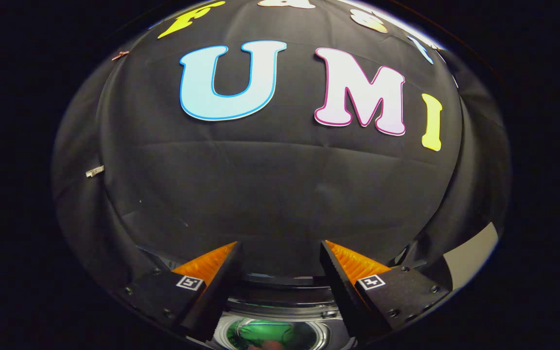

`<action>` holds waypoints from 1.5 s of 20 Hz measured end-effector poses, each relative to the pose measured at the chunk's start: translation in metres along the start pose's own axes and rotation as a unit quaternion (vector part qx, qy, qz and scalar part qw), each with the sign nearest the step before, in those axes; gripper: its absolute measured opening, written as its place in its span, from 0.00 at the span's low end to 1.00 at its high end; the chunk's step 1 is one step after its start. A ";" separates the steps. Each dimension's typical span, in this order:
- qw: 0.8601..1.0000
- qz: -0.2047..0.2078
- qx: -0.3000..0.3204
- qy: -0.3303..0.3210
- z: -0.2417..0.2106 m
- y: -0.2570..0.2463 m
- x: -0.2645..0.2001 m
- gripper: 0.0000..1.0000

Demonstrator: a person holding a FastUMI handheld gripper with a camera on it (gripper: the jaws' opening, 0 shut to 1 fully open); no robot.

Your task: Put the clothes into the washing machine and then close the washing machine lid.

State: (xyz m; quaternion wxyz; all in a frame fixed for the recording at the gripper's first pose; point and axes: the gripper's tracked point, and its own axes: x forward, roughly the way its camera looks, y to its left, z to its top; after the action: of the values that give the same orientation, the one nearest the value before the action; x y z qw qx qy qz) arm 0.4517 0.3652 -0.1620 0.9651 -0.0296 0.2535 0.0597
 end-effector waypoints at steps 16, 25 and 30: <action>0.998 0.032 0.012 -0.057 0.001 0.002 -0.012 1.00; 0.996 0.046 0.008 -0.070 0.001 0.003 -0.013 1.00; 0.995 0.051 0.008 -0.090 0.005 0.004 -0.013 0.99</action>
State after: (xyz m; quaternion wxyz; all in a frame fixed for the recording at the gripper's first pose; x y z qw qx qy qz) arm 0.4426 0.3679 -0.1518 0.9798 -0.0032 0.1675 0.1092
